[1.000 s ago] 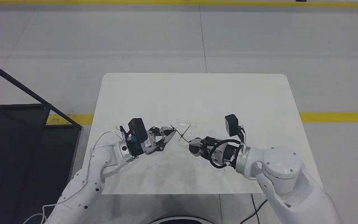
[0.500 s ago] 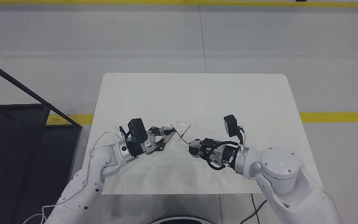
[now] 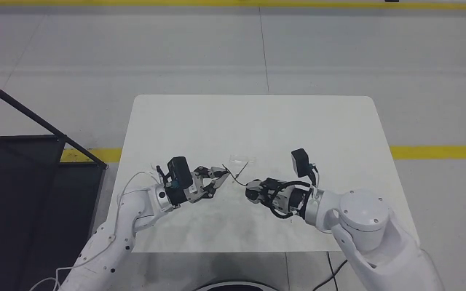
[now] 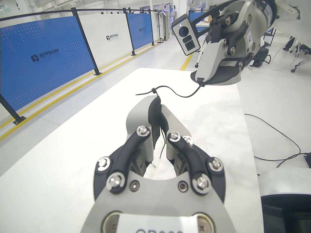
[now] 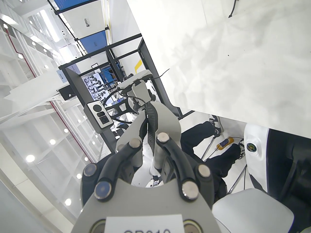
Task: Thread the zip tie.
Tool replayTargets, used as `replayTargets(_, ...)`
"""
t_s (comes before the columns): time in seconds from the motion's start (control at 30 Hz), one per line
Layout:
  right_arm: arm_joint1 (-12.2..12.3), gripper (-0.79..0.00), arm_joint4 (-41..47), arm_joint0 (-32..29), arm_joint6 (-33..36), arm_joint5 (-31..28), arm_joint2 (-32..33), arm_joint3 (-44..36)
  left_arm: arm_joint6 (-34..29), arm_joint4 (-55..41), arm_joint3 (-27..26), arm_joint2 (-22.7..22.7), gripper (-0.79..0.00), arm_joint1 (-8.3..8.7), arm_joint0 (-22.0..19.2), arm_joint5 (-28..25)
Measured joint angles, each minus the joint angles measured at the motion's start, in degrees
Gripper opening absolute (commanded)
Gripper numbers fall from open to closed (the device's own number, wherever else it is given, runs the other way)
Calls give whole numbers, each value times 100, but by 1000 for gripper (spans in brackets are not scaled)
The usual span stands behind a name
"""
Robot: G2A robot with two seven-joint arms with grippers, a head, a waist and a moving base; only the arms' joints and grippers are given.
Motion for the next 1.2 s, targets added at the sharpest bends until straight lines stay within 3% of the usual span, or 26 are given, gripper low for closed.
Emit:
replayTargets(0.1,-1,-477,30,17,16,18,1,11,52,-49,14,-15,-785,-4,12,67)
replayTargets(0.17,1,-354,34,23,28,26,0,14,60,-80,21,-20,-785,-5,13,85)
replayTargets(0.2,2,-222,40,24,33,27,1,15,62,-91,22,-21,-785,-6,13,89)
replayTargets(0.27,4,-49,78,20,56,30,18,20,71,-107,18,-25,-785,-6,15,103)
replayTargets(0.3,4,-18,110,15,68,18,37,26,76,-116,14,-29,-785,-7,18,113)
replayTargets(0.5,29,0,619,-100,441,-164,379,195,124,-248,-7,-65,-785,-9,29,121)
replayTargets(0.73,114,0,1605,-267,1647,-219,1058,827,190,-582,-147,-167,-785,-4,27,-48)
replayTargets(1.03,113,0,1592,-264,1608,-217,1045,815,201,-610,-176,-191,-785,-3,42,-19)
replayTargets(1.07,112,-89,1592,-264,1609,-217,1045,815,201,-610,-176,-191,-785,-3,42,-19)
replayTargets(1.1,111,-129,1596,-271,1600,-228,1044,823,201,-610,-176,-191,-785,-3,42,-19)
replayTargets(1.17,89,-74,1737,-334,1482,-304,966,908,201,-610,-176,-191,-785,-3,42,-20)
replayTargets(1.2,77,-6,1860,-333,1481,-277,912,971,201,-610,-176,-191,-785,-3,42,-20)
